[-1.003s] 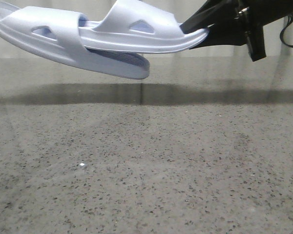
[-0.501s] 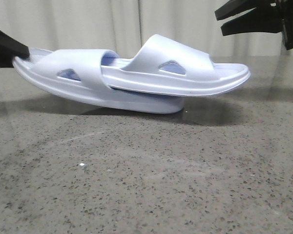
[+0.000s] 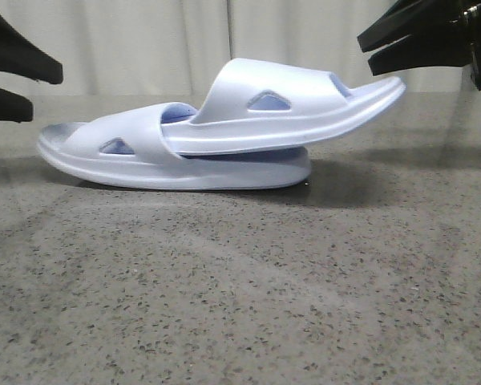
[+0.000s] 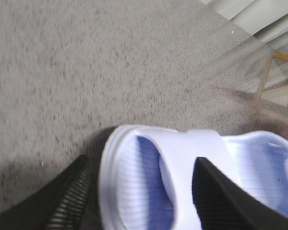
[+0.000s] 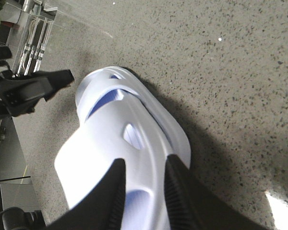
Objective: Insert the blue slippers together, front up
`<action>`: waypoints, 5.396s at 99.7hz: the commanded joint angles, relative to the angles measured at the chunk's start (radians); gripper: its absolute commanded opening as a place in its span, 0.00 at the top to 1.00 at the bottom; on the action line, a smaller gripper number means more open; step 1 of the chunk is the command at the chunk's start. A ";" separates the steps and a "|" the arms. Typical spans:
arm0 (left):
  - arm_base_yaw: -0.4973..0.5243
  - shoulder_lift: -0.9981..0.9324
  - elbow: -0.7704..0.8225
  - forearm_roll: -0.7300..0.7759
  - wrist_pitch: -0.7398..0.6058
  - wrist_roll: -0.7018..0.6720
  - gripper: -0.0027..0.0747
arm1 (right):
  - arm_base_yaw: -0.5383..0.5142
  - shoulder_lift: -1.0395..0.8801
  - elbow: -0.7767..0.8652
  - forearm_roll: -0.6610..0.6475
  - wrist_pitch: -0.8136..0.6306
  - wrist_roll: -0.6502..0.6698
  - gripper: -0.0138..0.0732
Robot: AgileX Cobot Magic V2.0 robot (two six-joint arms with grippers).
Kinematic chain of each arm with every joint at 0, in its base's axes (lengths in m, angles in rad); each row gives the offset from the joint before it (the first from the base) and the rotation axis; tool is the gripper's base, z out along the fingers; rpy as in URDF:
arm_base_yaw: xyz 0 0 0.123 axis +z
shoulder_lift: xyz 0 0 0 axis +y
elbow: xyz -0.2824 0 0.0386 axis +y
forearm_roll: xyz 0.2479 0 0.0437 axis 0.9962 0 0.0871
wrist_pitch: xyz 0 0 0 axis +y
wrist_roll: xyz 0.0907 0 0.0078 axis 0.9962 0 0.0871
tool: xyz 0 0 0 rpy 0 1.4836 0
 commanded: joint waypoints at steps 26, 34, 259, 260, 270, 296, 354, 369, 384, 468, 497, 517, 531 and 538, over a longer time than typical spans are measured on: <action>0.073 -0.099 -0.227 0.088 0.162 0.003 0.54 | -0.069 -0.096 -0.042 0.053 0.117 -0.017 0.85; 0.078 -0.153 -0.252 0.109 0.137 0.001 0.72 | -0.081 -0.128 -0.042 0.053 0.089 -0.015 0.96; -0.261 -0.970 0.516 -0.339 -0.514 0.512 0.95 | 0.487 -1.313 0.959 -0.077 -1.050 -0.014 0.93; -0.261 -0.970 0.516 -0.339 -0.514 0.512 0.95 | 0.487 -1.313 0.959 -0.077 -1.050 -0.014 0.93; -0.259 -0.970 0.516 -0.339 -0.514 0.512 0.95 | 0.487 -1.313 0.959 -0.077 -1.050 -0.014 0.93; -0.259 -0.970 0.520 -0.339 -0.535 0.510 0.95 | 0.487 -1.313 0.959 -0.077 -1.050 -0.014 0.93; -0.249 -1.217 0.676 1.461 -0.857 -1.392 0.95 | 0.487 -1.313 0.959 -0.077 -1.047 -0.014 0.93; -0.160 -1.297 0.731 1.466 -0.857 -1.392 0.95 | 0.487 -1.313 0.959 -0.077 -1.047 -0.014 0.93; -0.077 -1.366 0.796 1.469 -0.883 -1.392 0.95 | 0.487 -1.313 0.959 -0.077 -1.047 -0.014 0.93; -0.038 -1.530 0.839 1.506 -0.787 -1.245 0.95 | 0.487 -1.312 0.959 -0.077 -1.043 -0.014 0.93; -0.038 -1.530 0.839 1.506 -0.787 -1.245 0.95 | 0.487 -1.312 0.959 -0.077 -1.043 -0.014 0.93; -0.038 -1.530 0.839 1.506 -0.787 -1.245 0.95 | 0.487 -1.312 0.959 -0.077 -1.043 -0.014 0.93; -0.038 -1.530 0.839 1.506 -0.787 -1.245 0.95 | 0.487 -1.312 0.959 -0.077 -1.043 -0.014 0.93; -0.038 -1.530 0.839 1.506 -0.787 -1.245 0.95 | 0.487 -1.312 0.961 -0.077 -1.058 -0.014 0.93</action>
